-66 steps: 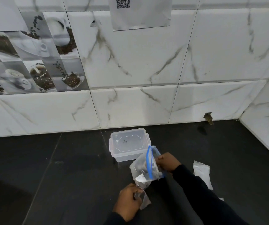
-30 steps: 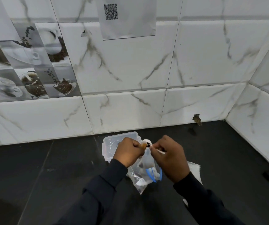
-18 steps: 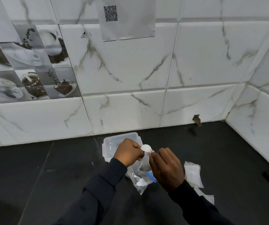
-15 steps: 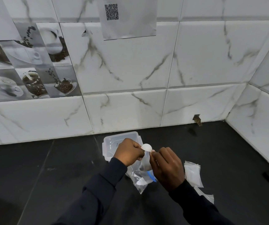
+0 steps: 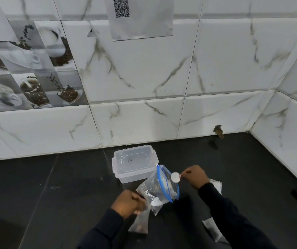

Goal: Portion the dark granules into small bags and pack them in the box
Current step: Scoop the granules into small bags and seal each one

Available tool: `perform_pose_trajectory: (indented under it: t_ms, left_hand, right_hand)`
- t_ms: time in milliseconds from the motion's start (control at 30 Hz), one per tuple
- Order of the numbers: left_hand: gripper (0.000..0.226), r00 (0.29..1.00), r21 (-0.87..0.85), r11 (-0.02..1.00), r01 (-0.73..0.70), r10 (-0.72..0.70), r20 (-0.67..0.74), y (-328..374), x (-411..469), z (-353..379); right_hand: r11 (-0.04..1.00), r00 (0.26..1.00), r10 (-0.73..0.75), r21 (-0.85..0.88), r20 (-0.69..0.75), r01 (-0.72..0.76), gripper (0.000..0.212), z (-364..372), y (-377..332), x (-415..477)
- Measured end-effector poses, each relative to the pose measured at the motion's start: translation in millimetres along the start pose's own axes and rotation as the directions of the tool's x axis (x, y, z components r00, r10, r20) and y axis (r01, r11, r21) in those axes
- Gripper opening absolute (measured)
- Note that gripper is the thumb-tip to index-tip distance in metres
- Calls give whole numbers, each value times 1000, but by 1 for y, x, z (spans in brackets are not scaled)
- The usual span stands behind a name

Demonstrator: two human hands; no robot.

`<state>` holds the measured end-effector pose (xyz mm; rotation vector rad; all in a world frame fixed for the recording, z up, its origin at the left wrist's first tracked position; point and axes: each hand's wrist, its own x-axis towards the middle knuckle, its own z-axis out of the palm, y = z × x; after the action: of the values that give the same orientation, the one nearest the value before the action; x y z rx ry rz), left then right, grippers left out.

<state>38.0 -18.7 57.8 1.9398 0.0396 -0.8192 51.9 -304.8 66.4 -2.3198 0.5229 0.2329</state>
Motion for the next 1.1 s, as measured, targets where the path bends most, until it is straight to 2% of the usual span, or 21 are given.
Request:
perform_pose_trajectory:
  t_ms: [67,167,267,333,400,433,500,567,633,700,733,767,867,967,1033,1100]
  left_hand:
    - [18,997,-66,997,44,-40,70,-9,4,18]
    - [17,992,-165,985,55,-35,123,-11,9,37]
    - [22,993,-177,983,37,-17,114,-12,8,39]
    - [25,998,-145,989,15,-6,62,-17,4,32]
    - [25,1000,-122,992,-20,21,0,-21,-3,19]
    - [25,999,-118,992,-44,41,-28,-22,-7,13]
    - [28,993,-115,987,-108,102,-57,-14,-15,4]
    - [30,982,-117,976,-183,176,-73,5,-22,-4]
    - [23,965,-88,962,-257,251,-74,35,-30,-10]
    - [17,942,-66,940,-334,331,-57,71,-37,-13]
    - [16,926,-73,924,-376,373,-52,88,-40,-14]
    - [15,906,-84,902,-423,421,-47,107,-43,-13]
    - [19,814,-68,811,-581,580,-45,152,-48,-9]
    - [36,751,53,750,-659,652,109,172,-43,2]
    - [26,715,65,724,-687,658,234,172,-34,23]
    - [19,699,24,715,-699,675,237,163,-16,52]
  right_hand:
    - [992,992,61,-121,113,-47,15,20,-4,6]
    - [944,973,95,-331,210,-21,20,42,-27,12]
    - [948,939,127,-316,319,-21,31,52,-36,19]
    - [962,946,98,-274,309,-10,23,50,-32,23]
    - [976,989,-17,-214,150,50,17,38,-27,16]
    - [981,988,-144,-124,54,149,9,33,-26,6]
    - [911,919,-390,126,-54,393,11,21,-32,-29]
    - [787,815,-579,280,25,550,15,7,-46,-69]
    - [706,685,-708,174,171,687,21,-4,-56,-91]
    - [630,629,-729,-95,270,771,29,-12,-62,-92]
    - [589,621,-738,-198,265,784,31,-17,-65,-89]
    - [580,626,-746,-242,228,778,29,-27,-68,-88]
    - [638,652,-755,-156,67,754,21,-64,-73,-89]
    - [724,721,-690,-58,-61,688,16,-101,-68,-94]
    - [792,790,-607,13,-82,610,7,-117,-55,-100]
    - [827,853,-515,212,-83,520,15,-126,-33,-105]
